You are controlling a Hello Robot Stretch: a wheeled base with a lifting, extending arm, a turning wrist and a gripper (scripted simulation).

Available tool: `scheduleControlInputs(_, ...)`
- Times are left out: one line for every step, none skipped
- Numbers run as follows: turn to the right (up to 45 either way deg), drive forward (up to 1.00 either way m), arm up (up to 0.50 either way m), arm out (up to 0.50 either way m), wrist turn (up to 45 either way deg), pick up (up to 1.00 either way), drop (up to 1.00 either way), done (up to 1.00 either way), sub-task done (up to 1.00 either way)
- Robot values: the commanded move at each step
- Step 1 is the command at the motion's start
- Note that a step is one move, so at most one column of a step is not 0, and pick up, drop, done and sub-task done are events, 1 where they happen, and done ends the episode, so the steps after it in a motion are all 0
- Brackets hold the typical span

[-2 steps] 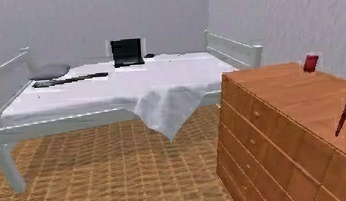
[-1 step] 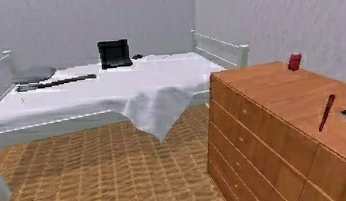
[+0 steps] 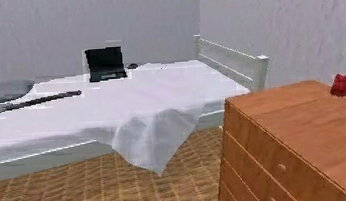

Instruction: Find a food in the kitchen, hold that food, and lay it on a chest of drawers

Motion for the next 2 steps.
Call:
scheduleControlInputs(45.0,0.0,0.0,0.0,0.0,0.0,0.0,0.0,0.0)
scheduleControlInputs(45.0,0.0,0.0,0.0,0.0,0.0,0.0,0.0,0.0)
